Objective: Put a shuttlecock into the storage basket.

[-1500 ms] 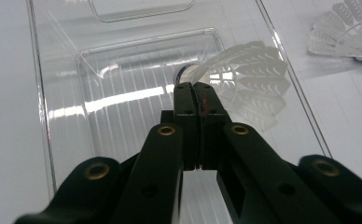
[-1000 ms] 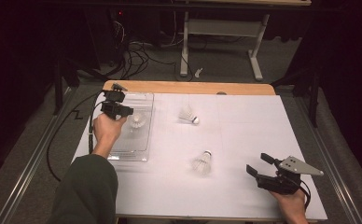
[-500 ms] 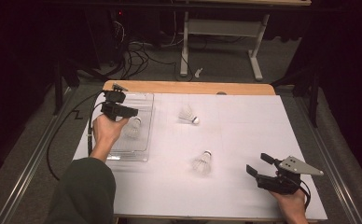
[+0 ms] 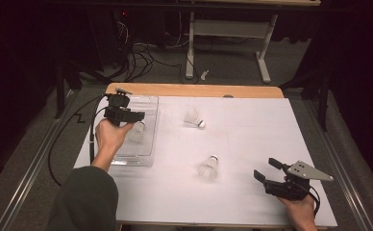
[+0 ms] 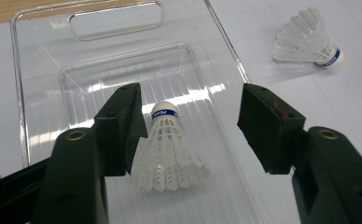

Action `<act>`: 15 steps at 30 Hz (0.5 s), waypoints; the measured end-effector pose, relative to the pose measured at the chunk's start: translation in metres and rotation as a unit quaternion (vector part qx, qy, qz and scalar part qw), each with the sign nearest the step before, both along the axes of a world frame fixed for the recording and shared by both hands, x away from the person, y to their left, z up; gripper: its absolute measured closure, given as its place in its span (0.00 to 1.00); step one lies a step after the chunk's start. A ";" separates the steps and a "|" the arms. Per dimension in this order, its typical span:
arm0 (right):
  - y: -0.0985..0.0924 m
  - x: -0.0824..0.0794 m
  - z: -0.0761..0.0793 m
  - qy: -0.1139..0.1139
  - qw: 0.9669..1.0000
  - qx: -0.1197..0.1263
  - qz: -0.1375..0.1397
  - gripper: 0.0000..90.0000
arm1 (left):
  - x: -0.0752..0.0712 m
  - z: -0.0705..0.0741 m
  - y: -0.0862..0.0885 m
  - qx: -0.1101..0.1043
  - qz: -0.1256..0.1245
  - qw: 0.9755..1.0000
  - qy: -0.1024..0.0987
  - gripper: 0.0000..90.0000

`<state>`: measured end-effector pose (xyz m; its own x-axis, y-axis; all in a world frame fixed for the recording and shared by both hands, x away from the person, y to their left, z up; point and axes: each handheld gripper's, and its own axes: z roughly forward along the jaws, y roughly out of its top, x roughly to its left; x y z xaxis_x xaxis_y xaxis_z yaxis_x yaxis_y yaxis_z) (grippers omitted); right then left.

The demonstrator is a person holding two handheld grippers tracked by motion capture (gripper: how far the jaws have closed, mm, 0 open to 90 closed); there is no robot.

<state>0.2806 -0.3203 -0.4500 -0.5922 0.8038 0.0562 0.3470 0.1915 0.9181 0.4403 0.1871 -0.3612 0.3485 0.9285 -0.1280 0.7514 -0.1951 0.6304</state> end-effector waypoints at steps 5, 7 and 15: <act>0.000 0.000 0.000 0.000 1.000 0.000 0.000 0.27 | -0.008 0.003 -0.003 0.003 -0.010 1.000 -0.015 0.44; 0.000 0.000 0.000 0.000 1.000 -0.001 0.000 0.27 | -0.009 0.003 -0.003 0.001 -0.011 1.000 -0.018 0.44; 0.000 0.000 0.000 0.001 1.000 0.000 0.000 0.27 | -0.016 0.004 -0.003 -0.006 -0.013 0.999 -0.031 0.44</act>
